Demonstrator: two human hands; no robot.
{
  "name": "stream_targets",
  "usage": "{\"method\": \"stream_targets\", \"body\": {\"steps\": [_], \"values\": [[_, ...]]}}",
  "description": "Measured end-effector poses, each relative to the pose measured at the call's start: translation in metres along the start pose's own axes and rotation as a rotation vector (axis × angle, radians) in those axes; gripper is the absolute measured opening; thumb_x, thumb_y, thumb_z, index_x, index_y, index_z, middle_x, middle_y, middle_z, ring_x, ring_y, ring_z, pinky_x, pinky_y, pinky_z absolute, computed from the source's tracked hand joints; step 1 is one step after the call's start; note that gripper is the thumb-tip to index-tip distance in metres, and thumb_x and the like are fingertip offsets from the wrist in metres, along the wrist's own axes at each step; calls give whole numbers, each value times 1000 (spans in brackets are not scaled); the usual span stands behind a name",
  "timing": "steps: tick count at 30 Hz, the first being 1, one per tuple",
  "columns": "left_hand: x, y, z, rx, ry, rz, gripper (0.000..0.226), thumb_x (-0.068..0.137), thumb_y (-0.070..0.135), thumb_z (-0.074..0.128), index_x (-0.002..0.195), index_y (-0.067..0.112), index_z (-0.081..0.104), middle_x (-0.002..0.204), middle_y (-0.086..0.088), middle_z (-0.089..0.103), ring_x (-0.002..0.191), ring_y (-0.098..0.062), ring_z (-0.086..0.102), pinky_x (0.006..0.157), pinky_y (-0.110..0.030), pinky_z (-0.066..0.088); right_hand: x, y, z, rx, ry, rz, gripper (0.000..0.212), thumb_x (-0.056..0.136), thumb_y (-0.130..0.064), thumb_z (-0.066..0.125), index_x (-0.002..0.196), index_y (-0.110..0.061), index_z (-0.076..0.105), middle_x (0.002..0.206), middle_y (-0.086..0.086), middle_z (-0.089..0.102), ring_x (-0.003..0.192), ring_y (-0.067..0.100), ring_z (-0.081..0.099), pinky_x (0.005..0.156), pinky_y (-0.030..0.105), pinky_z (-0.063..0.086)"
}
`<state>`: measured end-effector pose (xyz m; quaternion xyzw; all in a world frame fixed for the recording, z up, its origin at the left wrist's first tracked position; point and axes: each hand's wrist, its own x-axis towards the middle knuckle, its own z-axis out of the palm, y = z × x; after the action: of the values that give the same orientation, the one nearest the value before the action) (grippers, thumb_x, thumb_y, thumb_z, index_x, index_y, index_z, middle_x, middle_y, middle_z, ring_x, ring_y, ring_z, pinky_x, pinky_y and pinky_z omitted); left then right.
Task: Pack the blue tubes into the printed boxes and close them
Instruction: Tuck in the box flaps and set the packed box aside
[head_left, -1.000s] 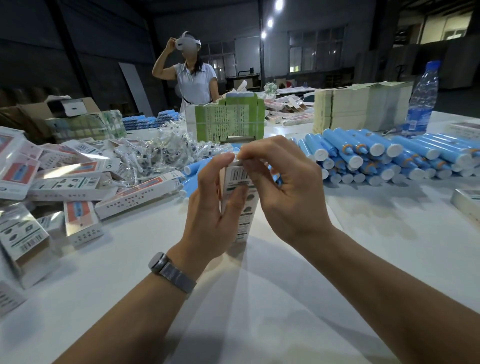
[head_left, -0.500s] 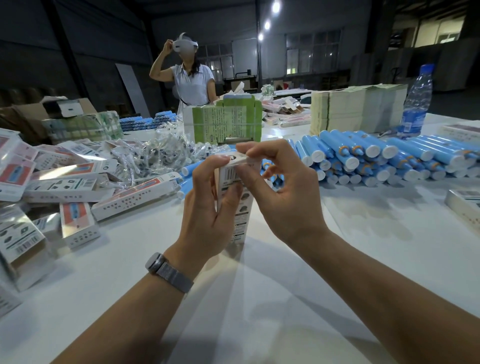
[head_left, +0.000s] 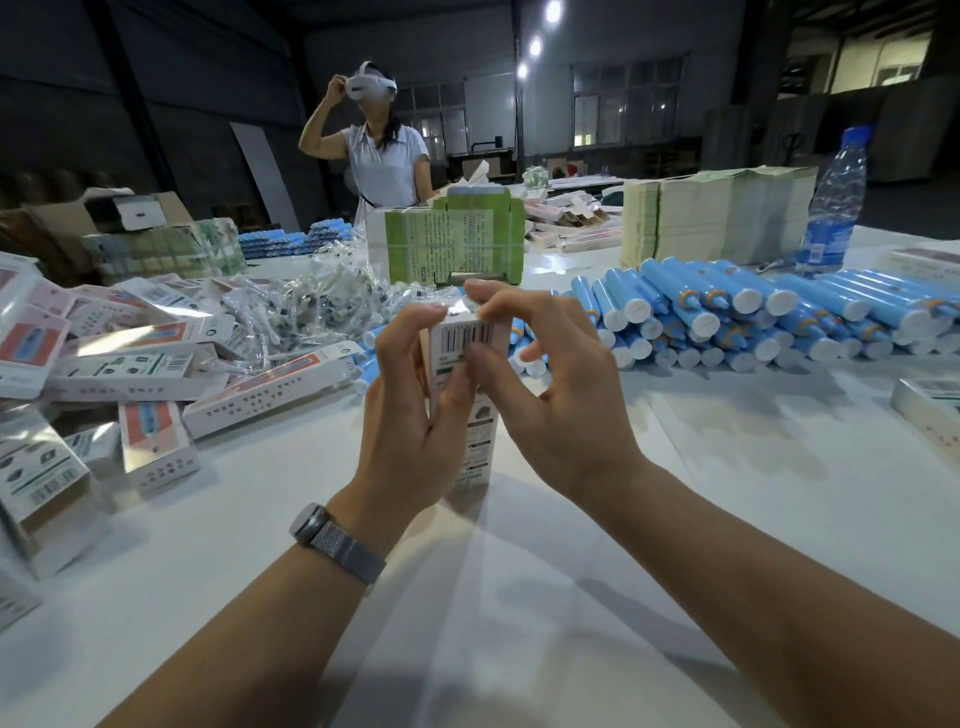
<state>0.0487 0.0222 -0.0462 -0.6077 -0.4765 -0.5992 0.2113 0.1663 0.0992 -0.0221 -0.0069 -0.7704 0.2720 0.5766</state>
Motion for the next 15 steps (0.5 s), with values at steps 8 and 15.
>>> {"method": "stream_targets", "body": {"steps": [8, 15], "values": [[-4, 1, -9, -15, -45, -98, 44, 100, 28, 33, 143, 37, 35, 126, 19, 61, 107, -13, 67, 84, -35, 57, -7, 9, -1, -179, -93, 52, 59, 90, -40, 66, 140, -15, 51, 143, 6, 47, 132, 24, 43, 103, 42, 44], [-4, 3, -7, -53, -98, -124, 58, 96, 25, 33, 151, 42, 28, 129, 31, 58, 114, -3, 63, 85, -15, 52, -13, 6, 6, -109, -159, 110, 82, 86, -37, 64, 153, -30, 17, 133, 2, 41, 114, 10, 46, 83, 47, 56]]}}
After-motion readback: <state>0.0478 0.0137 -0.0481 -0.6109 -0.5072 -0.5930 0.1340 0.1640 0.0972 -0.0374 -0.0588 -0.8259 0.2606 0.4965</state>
